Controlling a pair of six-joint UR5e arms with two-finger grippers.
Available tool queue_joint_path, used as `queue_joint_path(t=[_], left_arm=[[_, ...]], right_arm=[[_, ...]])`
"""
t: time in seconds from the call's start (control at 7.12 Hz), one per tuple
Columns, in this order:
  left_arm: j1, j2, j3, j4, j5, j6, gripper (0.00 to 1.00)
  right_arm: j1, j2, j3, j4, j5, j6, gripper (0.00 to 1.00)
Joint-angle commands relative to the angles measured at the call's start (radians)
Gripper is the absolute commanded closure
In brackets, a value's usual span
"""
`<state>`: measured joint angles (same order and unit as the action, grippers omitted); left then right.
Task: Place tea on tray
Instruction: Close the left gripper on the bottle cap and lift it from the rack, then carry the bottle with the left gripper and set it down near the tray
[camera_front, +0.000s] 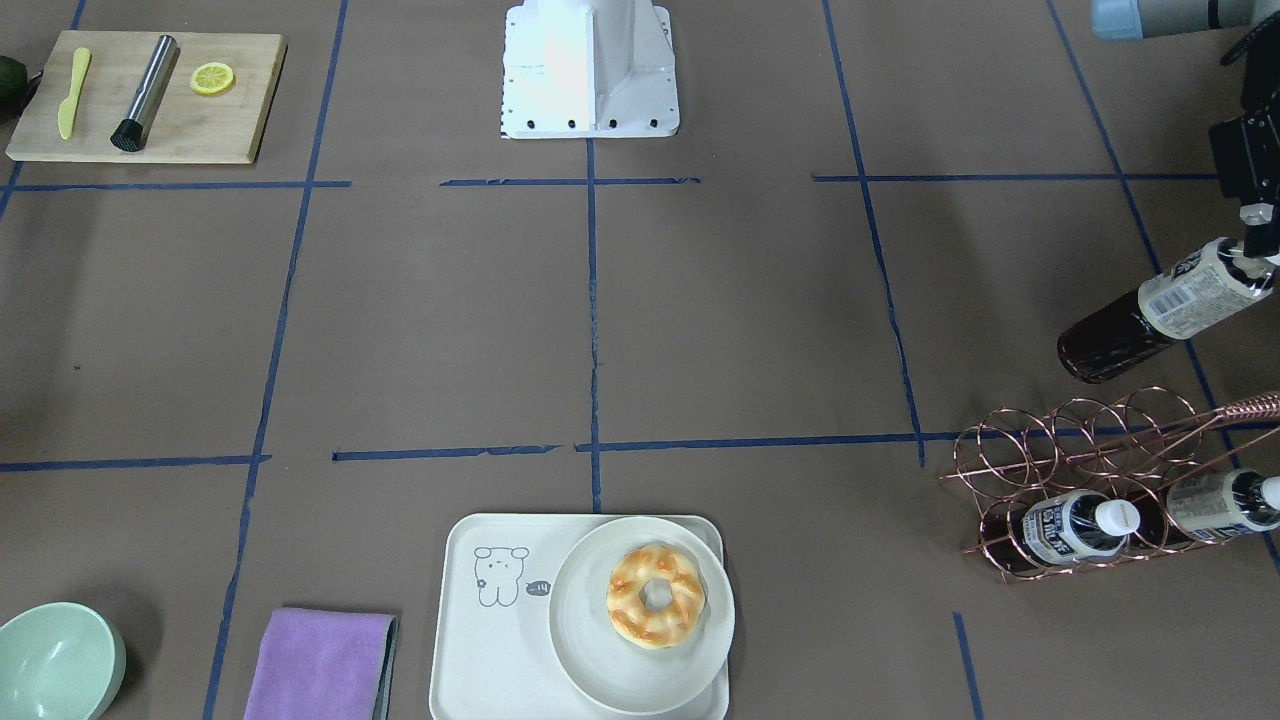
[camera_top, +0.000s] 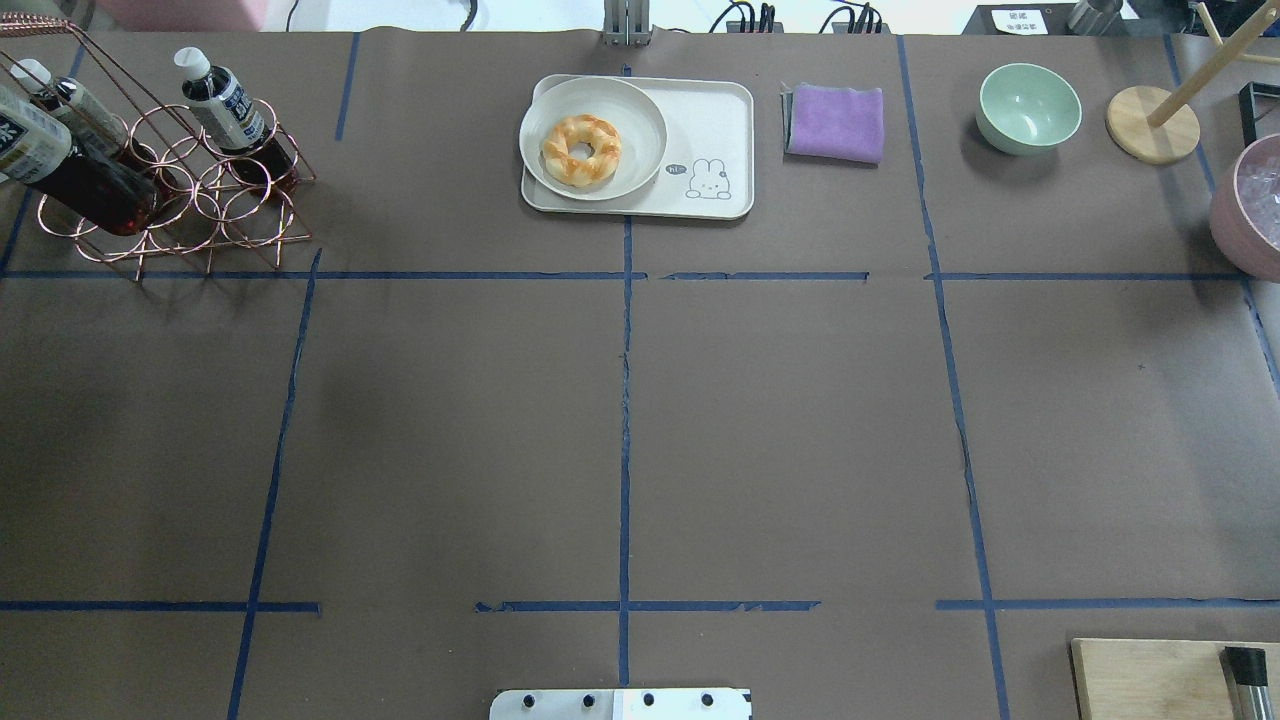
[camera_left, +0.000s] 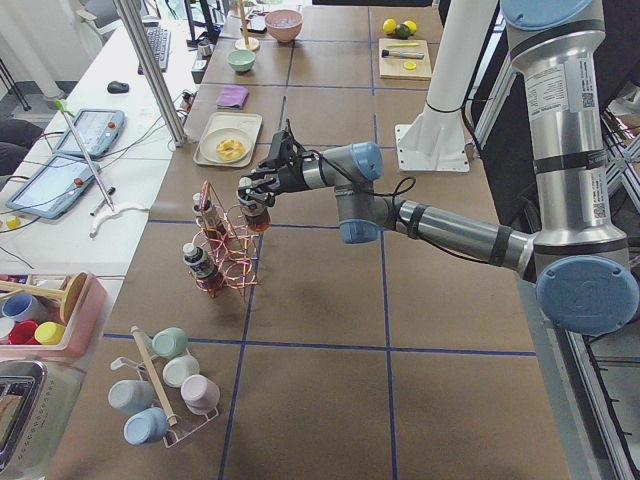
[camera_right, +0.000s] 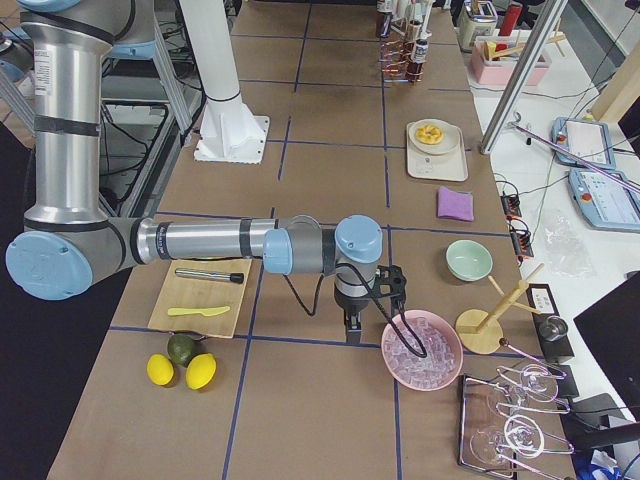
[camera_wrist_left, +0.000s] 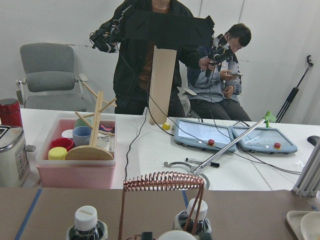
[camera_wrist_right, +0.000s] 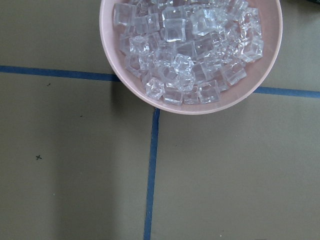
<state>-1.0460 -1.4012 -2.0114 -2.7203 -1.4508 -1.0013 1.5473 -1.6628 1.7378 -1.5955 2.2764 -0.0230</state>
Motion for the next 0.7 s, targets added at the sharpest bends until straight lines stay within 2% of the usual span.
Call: queue_joint_path(t=[0.0,0.14,0.42,0.56], left_arm=[[0.106,-0.118,-0.021,0.153,0.108,0.001,1.0],[0.224,-0.187,-0.027,0.262,0.241,0.001,1.0],[0.399,-0.336,-0.033,0.458,0.445,-0.016,1.0],[0.506,-0.472,-0.015,0.623,0.575,-0.063,0.99]], right_arm=[[-0.001,0.0,0.0,0.0,0.0,0.0,0.0],[-0.001,0.0,0.0,0.0,0.0,0.0,0.0],[-0.001,0.0,0.0,0.0,0.0,0.001,0.0],[-0.001,0.0,0.0,0.002,0.0,0.002,0.0]])
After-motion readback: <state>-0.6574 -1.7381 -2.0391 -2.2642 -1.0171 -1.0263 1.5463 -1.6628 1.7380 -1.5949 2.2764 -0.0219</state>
